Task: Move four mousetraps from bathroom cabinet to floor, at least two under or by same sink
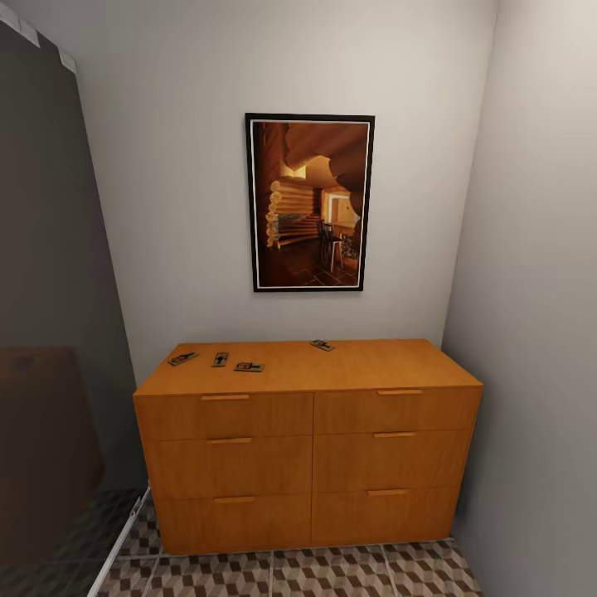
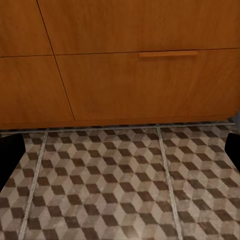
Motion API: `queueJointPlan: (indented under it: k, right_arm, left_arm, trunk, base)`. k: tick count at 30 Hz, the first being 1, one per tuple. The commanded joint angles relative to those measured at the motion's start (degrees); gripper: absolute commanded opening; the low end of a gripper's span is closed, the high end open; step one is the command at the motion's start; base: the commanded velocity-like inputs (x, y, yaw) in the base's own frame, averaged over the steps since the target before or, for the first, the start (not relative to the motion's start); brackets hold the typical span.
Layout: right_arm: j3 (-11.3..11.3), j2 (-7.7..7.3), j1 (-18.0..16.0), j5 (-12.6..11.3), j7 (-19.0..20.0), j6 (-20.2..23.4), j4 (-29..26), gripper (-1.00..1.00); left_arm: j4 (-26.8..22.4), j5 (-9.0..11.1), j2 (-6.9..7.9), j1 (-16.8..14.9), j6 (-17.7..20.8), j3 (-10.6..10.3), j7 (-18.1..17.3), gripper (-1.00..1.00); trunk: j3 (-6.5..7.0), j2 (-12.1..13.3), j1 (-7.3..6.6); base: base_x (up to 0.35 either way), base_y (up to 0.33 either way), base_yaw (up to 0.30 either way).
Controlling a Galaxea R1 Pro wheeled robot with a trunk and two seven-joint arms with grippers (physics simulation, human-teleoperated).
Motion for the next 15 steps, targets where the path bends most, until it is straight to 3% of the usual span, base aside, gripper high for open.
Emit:
queueJointPlan:
  k: [1, 15]
  right_arm:
    - [0.0, 0.0, 0.0, 0.0, 0.0, 0.0, 0.0, 1.0]
    - [0.0, 0.0, 0.0, 0.0, 0.0, 0.0, 0.0, 1.0]
  left_arm:
    - [0.0, 0.0, 0.0, 0.0, 0.0, 0.0, 0.0, 1.0]
    - [-0.1, 0.0, 0.0, 0.0, 0.0, 0.0, 0.0, 1.0]
  trunk:
    - [0.0, 0.0, 0.0]
    - [0.0, 0.0, 0.0]
  base:
    - [0.0, 0.0, 0.0]
    - [0.0, 0.0, 0.0]
